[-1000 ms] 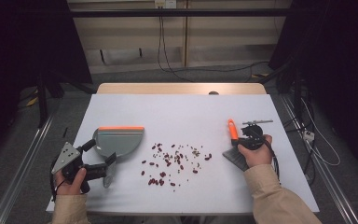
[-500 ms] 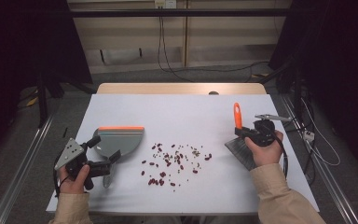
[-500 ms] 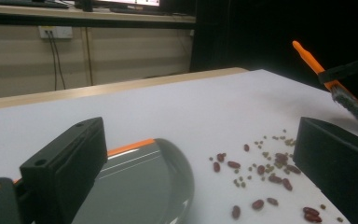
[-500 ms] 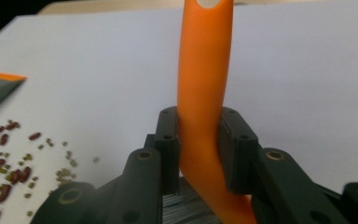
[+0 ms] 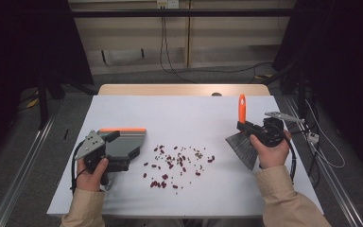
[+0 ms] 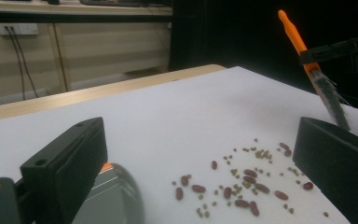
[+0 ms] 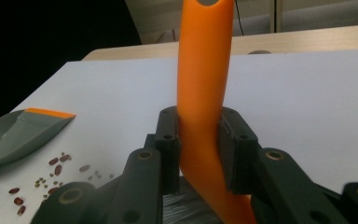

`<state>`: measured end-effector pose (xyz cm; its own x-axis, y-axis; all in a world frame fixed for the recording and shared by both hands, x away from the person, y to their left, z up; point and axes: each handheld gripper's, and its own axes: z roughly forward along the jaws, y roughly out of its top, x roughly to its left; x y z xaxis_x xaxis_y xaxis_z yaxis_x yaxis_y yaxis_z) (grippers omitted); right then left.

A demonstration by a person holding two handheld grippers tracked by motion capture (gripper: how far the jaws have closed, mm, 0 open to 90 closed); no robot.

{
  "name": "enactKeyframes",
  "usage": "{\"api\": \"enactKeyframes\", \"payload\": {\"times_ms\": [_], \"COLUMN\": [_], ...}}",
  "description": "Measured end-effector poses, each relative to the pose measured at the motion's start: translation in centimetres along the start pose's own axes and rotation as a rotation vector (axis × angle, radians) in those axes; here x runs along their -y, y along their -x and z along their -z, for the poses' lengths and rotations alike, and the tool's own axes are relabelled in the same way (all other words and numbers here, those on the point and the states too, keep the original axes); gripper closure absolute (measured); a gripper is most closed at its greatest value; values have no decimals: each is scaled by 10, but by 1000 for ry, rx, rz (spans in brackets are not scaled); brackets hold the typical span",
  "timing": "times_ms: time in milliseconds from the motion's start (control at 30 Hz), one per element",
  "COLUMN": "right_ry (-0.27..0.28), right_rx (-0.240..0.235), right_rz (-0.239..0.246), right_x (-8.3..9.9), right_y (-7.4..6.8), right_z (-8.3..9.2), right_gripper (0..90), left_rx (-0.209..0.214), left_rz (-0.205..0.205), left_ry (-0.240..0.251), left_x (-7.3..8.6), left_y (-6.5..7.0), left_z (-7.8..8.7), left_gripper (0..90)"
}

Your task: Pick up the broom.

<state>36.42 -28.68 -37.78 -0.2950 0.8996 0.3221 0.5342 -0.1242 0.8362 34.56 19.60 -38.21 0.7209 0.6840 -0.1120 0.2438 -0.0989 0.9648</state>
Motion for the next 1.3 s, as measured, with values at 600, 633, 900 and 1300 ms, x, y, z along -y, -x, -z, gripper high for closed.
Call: {"api": "enactKeyframes", "payload": {"times_ms": [600, 633, 900, 1300], "right_ry": [35, 36, 51, 57], "right_rx": [-84, -85, -124, -154], "right_rz": [42, 41, 61, 82], "right_x": [-8, -8, -11, -13], "right_y": [-42, -46, -72, -91], "right_z": [-16, -18, -29, -40], "right_gripper": [720, 720, 719, 719], "left_rx": [113, 115, 149, 174], "left_rz": [1, -2, -6, 1], "left_ry": [-36, -36, -42, -71], "left_x": [-22, -22, -28, -27], "left_y": [30, 31, 42, 46], "left_z": [-45, -47, -66, -82], "left_gripper": [36, 37, 47, 56]}}
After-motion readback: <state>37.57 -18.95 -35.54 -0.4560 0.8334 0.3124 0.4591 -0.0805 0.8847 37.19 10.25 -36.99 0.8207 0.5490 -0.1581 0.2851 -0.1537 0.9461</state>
